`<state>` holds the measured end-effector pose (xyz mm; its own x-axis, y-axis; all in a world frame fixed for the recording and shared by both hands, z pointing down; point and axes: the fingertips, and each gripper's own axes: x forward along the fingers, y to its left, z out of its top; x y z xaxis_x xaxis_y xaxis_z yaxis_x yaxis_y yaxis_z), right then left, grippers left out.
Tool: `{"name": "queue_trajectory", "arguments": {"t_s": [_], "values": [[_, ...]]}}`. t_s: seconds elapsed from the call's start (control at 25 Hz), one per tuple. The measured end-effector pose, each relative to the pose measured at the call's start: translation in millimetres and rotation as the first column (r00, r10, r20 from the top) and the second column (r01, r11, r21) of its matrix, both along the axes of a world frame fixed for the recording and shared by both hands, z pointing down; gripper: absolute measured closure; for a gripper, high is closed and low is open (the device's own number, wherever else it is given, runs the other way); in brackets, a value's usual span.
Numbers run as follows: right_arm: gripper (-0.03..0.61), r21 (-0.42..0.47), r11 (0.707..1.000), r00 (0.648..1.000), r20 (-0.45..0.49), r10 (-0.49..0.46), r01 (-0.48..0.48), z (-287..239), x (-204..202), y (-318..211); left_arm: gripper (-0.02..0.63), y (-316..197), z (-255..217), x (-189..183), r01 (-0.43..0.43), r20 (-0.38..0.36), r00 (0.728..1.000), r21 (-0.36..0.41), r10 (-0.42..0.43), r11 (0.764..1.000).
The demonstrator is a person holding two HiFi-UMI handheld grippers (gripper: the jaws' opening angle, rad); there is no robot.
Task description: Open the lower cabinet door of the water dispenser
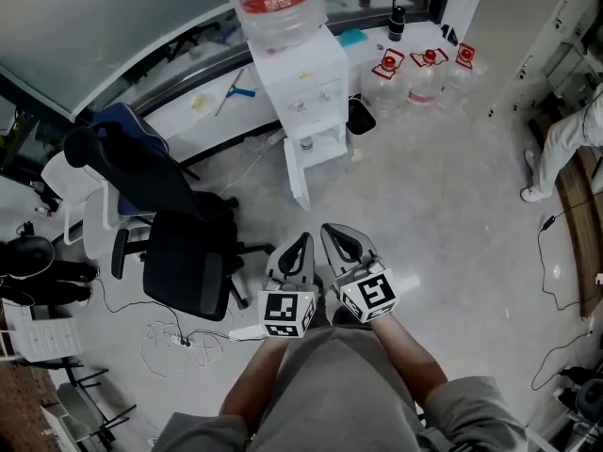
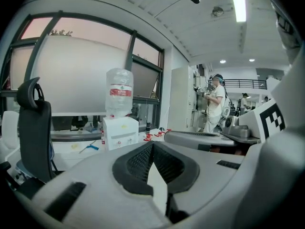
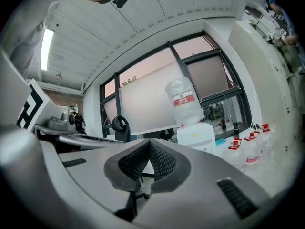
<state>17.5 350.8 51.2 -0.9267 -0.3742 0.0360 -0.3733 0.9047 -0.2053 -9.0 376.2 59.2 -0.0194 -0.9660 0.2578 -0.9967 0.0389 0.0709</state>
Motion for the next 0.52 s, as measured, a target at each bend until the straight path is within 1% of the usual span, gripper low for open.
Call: {"name": "queue_trajectory", "arguments": {"t_s": [0.32, 0.52], "values": [[0.571, 0.016, 1.000, 1.000, 0.024, -0.003, 0.003, -17, 14, 16, 0.606, 7, -19, 11, 0.003, 0.017, 1.000, 0.032, -0.003, 0.999], [0.571, 0.038, 0.999, 0.999, 0.033, -0.013, 0.011, -24, 13, 13, 0.606, 4, -24, 9, 0.015, 0.018, 1.000, 0.047, -0.016, 0.999]]}}
